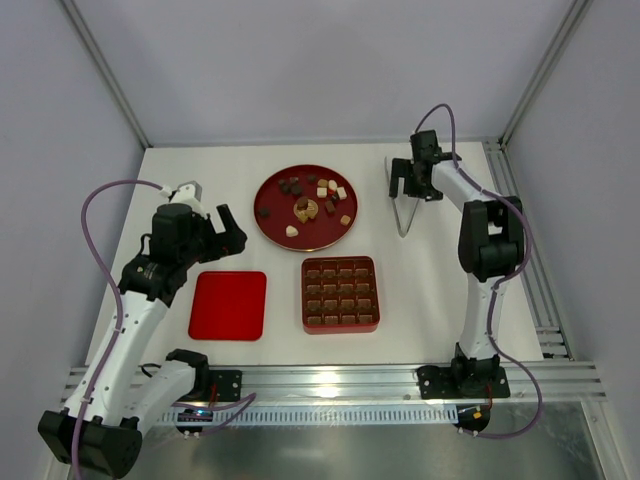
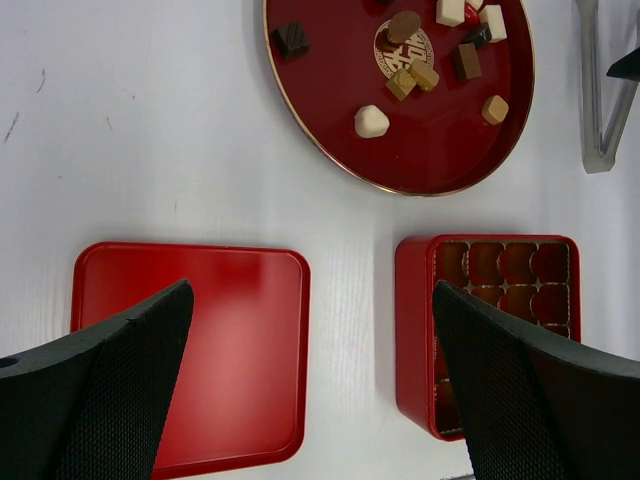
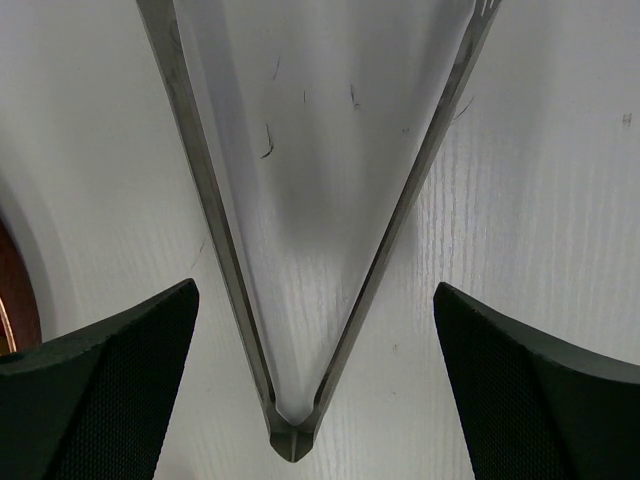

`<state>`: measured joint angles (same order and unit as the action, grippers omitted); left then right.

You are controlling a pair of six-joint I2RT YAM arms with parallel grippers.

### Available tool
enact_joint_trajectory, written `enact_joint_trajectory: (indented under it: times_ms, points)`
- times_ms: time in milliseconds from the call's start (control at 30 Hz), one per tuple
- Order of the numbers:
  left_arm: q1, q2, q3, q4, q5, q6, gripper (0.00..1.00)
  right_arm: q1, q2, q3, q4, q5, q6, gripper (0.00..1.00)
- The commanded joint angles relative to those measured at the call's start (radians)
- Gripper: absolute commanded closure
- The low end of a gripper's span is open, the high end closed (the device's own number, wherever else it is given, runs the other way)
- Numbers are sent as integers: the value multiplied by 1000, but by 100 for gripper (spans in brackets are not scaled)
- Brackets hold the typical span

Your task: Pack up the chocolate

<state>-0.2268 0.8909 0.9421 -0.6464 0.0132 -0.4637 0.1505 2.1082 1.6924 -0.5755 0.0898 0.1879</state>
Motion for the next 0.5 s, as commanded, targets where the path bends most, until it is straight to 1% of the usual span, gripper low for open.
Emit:
enact_joint_trajectory:
  times_ms: [0, 167, 267, 467]
  points:
    - [1, 2, 4, 25, 18, 5, 0, 11, 15, 44, -35, 10, -30, 1]
    - [3, 6, 3, 25, 18, 4, 0, 20, 50, 47, -49, 4, -42, 4]
    - [3, 8, 1, 25, 14, 4, 0, 38, 65, 46, -43, 40, -47, 5]
    - [1, 6, -3, 24, 11, 3, 0, 44, 69, 30, -30, 51, -33, 12]
